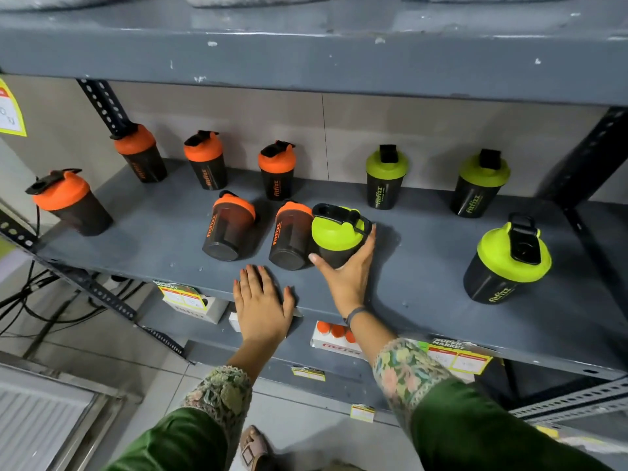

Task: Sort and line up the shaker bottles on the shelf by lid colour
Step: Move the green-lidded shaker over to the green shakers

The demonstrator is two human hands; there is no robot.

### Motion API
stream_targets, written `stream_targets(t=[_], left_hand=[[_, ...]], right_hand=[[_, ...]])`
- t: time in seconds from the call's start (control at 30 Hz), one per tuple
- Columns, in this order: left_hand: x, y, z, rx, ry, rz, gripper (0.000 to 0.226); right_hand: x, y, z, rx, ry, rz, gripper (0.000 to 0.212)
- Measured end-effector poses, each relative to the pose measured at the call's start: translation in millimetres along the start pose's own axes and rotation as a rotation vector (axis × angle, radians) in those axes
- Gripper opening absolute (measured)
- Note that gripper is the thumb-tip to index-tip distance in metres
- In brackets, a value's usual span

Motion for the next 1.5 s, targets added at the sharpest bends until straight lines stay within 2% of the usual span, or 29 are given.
stream_targets(t=[0.13,0.27,0.33,0.47,0.57,0.67,0.8,0.9,1.03,1.07,1.13,1.27,1.5], left_hand=[[-0.2,-0.7,-0.1,0.01,-0.002,-0.002,0.079],[-0.1,1.1,0.1,0.014,-0.004,-0.007,0.079],[0.1,1.3,0.1,0.012,0.0,-0.007,0.078],[0.1,1.5,-0.5,0.016,-0.011,-0.011,0.078],[0.3,2.8,-0.2,0.007,0.001,-0.019,0.079],[-0.4,3.4,0.7,0.006,0.005,-0.023,0.081],[-1.1,3.0,2.5,0.002,0.017,-0.022,0.082],[-1.0,2.7,2.2,0.003,0.022,-0.019,0.082],[-1.6,2.5,2.2,-0.006,0.024,-0.027,0.078],[-1.6,2.5,2.3,-0.005,0.022,-0.025,0.078],[-2.1,2.8,2.4,-0.007,0.023,-0.023,0.076],[-1.8,3.2,1.8,-0.017,0.02,-0.028,0.072],[-2.0,2.8,2.1,-0.015,0.005,-0.03,0.074]], right_hand=[[-1.5,-16.5,6.9,0.08,-0.215,-0.083,0.098],[0.1,-2.6,29.2,0.297,-0.573,-0.272,0.058],[7.1,10.7,44.3,0.418,-0.799,-0.395,0.049],[24.6,34.9,75.5,0.595,-0.95,-0.533,0.065],[39.0,52.9,96.6,0.704,-1.001,-0.528,0.085],[42.9,62.8,109.7,0.738,-1.046,-0.533,0.1],[41.4,66.7,116.7,0.721,-1.014,-0.503,0.094],[35.4,62.5,117.7,0.63,-0.97,-0.479,0.089],[27.4,36.1,120.2,0.49,-0.663,-0.264,0.039],[22.3,23.8,119.8,0.456,-0.575,-0.207,0.037],[10.2,-1.9,117.9,0.396,-0.452,-0.143,0.046],[-15.7,-40.8,112.2,0.333,-0.297,-0.158,0.075],[-46.3,-59.0,93.9,0.36,-0.147,-0.085,0.089]])
Point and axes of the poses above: each hand's wrist, its own y-axis away from the middle knuckle, its own z-axis out of the back of the hand, x = y × z, the point moved 4 cm from there along -y, towards the middle knuckle, and after that the axes turned 14 degrees about y, right-handed, at the moved point
